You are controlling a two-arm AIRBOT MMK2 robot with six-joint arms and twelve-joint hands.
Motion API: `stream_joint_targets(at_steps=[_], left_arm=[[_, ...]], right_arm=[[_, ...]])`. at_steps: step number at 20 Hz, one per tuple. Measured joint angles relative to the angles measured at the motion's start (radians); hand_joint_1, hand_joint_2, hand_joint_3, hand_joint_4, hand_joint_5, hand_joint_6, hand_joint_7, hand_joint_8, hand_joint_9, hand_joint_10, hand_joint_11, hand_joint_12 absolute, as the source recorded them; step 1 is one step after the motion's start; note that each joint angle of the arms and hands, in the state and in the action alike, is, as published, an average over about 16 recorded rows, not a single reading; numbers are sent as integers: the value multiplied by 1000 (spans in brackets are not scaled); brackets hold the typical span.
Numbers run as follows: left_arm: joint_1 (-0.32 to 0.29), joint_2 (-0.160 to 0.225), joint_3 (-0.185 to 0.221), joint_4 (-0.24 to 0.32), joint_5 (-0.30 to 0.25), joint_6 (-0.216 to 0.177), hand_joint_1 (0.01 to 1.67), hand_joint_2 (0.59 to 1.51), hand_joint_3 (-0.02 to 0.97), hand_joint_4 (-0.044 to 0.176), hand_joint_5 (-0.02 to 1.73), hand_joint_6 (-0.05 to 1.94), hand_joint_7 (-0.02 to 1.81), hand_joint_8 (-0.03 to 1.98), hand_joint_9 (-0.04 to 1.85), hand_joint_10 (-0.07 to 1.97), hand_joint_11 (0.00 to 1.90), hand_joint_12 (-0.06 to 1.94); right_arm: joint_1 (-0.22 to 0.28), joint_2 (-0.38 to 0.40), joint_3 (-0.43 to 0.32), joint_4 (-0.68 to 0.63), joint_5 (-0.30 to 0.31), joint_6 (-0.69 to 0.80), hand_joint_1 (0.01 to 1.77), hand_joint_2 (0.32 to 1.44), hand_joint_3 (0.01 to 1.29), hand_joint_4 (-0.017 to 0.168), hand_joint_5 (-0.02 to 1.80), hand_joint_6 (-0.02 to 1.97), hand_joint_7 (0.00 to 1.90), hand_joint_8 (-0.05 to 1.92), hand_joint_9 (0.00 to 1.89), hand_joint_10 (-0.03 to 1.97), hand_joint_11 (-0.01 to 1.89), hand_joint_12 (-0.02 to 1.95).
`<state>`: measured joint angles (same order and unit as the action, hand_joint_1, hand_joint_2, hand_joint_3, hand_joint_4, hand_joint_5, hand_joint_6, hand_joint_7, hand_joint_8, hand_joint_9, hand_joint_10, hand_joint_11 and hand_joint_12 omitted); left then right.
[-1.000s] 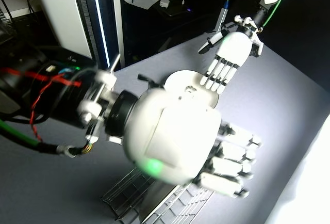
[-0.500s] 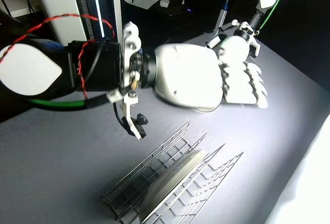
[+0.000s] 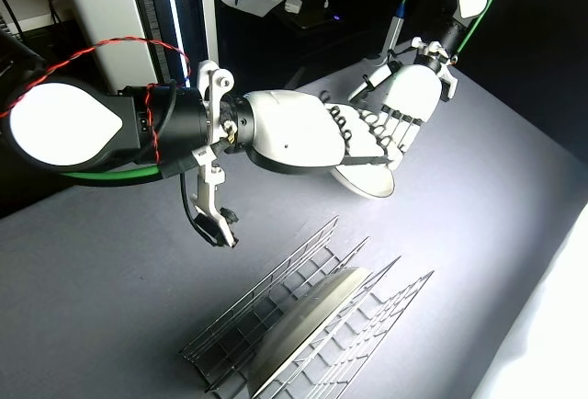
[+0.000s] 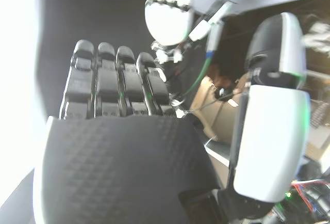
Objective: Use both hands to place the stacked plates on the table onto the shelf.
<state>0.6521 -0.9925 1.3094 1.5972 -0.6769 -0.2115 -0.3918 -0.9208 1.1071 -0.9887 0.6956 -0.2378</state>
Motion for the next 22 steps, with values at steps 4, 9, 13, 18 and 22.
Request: stream_joint_targets(at_steps=[4,9,13,18,22], left_arm=[[1,0,0,0,2,0,13,1133,16,-11,2,-33,10,-5,-15,-23,8,-44],[1,-1,1,1,4,0,13,1133,15,-11,2,-33,6,-5,-17,-25,8,-44],[1,-1,1,2,5,0,13,1134,15,-11,2,-33,5,-5,-19,-26,8,-44],[1,-2,2,2,5,-1,13,1132,15,-11,1,-33,4,-5,-21,-26,8,-44],[1,-2,3,3,6,-1,13,1129,15,-11,1,-33,3,-5,-22,-27,8,-44]], right_arm=[[-19,-24,-3,-48,10,-1,841,874,14,3,16,20,12,8,22,14,18,15],[-34,-66,12,-92,24,-2,963,894,14,2,17,20,12,7,22,14,17,15],[-48,-107,33,-121,29,-4,1066,912,14,2,18,20,13,7,22,14,17,16],[-66,-166,69,-141,24,-5,1196,946,14,2,18,19,13,7,22,14,16,15],[-75,-217,102,-144,-1,-6,1284,967,14,2,18,19,13,8,22,14,16,16]])
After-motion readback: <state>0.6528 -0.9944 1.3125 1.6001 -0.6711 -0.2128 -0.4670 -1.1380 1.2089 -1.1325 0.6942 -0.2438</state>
